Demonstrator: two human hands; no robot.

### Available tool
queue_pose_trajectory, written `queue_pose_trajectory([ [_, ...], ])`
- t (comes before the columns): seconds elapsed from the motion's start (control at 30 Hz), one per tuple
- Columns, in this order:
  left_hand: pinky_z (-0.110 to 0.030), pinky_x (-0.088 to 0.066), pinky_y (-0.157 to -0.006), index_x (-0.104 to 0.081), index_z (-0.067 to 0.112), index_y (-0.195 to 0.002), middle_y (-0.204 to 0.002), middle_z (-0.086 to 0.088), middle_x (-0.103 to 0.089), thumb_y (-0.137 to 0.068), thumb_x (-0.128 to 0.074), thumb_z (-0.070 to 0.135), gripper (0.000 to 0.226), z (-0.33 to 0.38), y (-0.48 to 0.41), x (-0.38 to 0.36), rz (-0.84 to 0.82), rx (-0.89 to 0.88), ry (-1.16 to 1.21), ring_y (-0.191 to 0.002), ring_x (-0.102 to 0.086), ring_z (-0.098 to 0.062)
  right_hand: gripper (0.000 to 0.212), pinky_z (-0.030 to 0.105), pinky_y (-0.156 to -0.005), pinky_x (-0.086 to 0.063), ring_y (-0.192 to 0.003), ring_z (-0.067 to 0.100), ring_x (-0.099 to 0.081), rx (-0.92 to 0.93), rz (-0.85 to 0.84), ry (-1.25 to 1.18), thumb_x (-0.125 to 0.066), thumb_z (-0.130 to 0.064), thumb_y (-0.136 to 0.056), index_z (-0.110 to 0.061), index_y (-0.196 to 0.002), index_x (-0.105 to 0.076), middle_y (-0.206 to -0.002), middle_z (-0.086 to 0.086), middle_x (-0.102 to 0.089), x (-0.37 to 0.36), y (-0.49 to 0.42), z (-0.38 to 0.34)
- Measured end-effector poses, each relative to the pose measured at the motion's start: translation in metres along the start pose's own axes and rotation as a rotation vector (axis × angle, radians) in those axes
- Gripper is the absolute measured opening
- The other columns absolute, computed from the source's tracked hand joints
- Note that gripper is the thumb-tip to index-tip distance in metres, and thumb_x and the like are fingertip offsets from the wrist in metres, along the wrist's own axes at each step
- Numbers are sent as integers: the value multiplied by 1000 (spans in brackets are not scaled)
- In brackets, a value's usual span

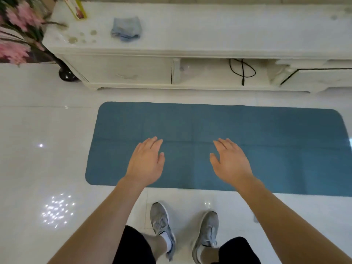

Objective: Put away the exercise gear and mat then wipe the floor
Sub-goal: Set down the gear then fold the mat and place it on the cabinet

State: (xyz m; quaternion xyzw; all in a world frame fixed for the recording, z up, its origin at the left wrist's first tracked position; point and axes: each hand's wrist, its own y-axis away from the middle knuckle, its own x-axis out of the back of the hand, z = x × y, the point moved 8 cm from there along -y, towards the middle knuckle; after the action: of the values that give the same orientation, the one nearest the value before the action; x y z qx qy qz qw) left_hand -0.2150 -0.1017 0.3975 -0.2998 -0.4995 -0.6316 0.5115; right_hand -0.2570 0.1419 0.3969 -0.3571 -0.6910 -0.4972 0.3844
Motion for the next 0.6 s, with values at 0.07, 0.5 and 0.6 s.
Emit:
queue_pose_trajectory([
  [0.07, -35, -16, -122, -37, 13, -150, -158, -5, -33, -103, -39, 30, 51, -7, -21, -55, -24, 4, 16, -147, -26, -20, 56, 37, -120, -16, -146, 24, -21, 1, -17, 13, -33, -41, -99, -14, -148, -34, -155, 4, -33, -46, -22, 20],
  [0.5, -35, -13, -123, -30, 16, -153, -161, -2, -27, -102, -39, 34, 55, -47, -148, -346, -68, -44, 12, -148, -22, -18, 57, 33, -120, -9, -147, 20, -17, 74, -17, 92, -33, -43, -99, -17, -150, -31, -157, 1, -28, -299, -153, 135],
  [0.6, -37, -17, -122, -34, 14, -151, -159, -5, -31, -101, -41, 33, 54, -59, -165, -385, -44, -32, 1, -146, -26, -20, 57, 34, -120, -10, -147, 20, -18, 62, -3, 59, -35, -43, -98, -17, -149, -32, -157, 1, -30, -338, -168, 153],
])
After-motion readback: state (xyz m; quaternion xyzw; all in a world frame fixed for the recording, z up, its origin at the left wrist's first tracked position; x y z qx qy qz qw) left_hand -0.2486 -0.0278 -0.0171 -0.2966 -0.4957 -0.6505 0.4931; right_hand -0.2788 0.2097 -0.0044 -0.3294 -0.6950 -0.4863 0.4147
